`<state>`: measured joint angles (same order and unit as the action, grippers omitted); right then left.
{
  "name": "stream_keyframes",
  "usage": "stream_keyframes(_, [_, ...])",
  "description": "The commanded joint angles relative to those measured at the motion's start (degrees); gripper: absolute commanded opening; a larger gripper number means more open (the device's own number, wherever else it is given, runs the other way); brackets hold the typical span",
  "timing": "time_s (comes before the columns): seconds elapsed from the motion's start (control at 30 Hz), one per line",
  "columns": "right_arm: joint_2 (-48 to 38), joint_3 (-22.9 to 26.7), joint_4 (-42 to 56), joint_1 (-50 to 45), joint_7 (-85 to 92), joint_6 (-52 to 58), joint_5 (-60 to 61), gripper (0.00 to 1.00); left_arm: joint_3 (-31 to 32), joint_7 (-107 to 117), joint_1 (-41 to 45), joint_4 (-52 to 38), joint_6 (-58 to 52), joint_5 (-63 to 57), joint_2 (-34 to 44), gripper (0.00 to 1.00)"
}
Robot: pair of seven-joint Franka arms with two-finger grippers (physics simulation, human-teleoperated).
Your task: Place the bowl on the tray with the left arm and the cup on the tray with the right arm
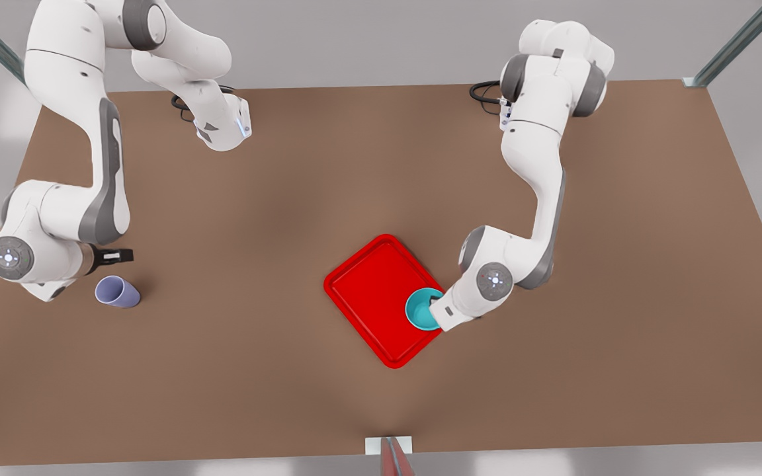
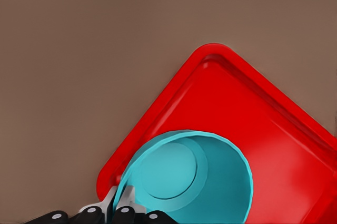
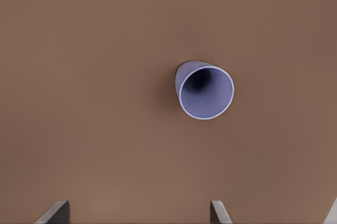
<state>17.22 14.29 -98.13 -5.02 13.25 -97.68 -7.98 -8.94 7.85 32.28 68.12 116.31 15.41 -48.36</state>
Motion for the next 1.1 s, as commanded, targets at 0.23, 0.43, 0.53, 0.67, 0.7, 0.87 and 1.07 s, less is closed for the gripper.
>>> stream_keyframes(0.23, [8.7, 1.6, -1.9, 2.3, 6.3, -26.5, 8.6, 1.0, -1.3, 28.7, -2.5, -0.2, -13.7, 0.1, 5.8, 1.0])
stream_keyframes(0.43, [9.0, 2.7, -4.9, 2.6, 8.2, -26.4, 9.6, 1.0, -21.9, -1.4, -4.2, -6.7, -48.4, -3.4, 24.0, 1.0])
stream_keyframes(0.53, [9.1, 2.7, -6.3, 2.6, 8.0, -26.3, 9.9, 1.0, 6.5, -0.9, -24.0, 6.6, -38.9, -15.0, 37.5, 1.0])
stream_keyframes(0.67, [9.9, 3.2, -6.5, 2.6, 7.8, -26.3, 9.9, 1.0, 6.1, -1.3, -24.1, 9.3, -39.3, -15.0, 38.9, 1.0])
stream_keyframes(0.7, [9.9, 3.4, -6.5, 2.5, 7.8, -26.3, 9.9, 1.0, 6.1, -1.3, -24.1, 8.3, -41.7, -14.8, 38.9, 1.0])
stream_keyframes(0.87, [11.6, 3.6, -6.9, 2.4, 7.6, -25.7, 9.9, 1.0, 6.0, -1.3, -24.1, 7.4, -43.7, -14.6, 38.9, 1.0])
stream_keyframes(1.07, [12.8, 3.6, -7.1, 2.6, 7.6, -25.6, 9.9, 1.0, 6.0, -1.3, -24.1, 7.4, -44.2, -14.6, 38.9, 1.0])
